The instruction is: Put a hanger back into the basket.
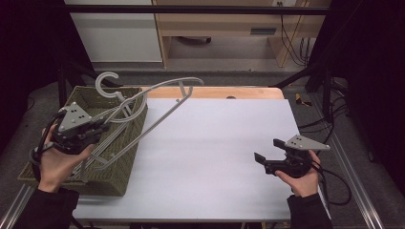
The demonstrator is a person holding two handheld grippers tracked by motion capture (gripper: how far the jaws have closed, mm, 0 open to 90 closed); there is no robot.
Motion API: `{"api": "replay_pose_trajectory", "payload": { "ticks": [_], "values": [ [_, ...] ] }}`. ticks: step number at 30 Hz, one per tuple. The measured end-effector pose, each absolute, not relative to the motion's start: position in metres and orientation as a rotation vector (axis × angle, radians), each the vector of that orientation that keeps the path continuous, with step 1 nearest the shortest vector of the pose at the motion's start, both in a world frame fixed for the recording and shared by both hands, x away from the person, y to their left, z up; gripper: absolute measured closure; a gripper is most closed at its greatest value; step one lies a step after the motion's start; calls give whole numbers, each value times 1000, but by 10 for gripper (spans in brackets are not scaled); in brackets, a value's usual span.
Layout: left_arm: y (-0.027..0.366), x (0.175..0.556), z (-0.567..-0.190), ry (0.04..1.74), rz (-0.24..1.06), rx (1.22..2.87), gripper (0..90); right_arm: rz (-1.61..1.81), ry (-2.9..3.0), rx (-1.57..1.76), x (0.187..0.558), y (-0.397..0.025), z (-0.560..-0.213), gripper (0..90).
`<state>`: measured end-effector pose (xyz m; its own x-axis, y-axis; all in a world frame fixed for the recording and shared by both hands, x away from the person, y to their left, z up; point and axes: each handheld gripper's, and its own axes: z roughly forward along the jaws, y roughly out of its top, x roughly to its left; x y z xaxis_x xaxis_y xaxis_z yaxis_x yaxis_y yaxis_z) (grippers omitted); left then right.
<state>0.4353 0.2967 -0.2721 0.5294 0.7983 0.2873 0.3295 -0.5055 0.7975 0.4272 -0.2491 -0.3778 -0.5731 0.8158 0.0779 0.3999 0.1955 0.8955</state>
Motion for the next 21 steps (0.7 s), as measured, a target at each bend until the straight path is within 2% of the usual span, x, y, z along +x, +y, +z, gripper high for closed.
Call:
{"api": "replay_pose_trajectory", "payload": {
  "ticks": [21],
  "values": [
    [373, 460, -291, 1058, 940, 2087, 813, 1318, 2072, 1144, 430, -248, -381, 114]
  ]
}}
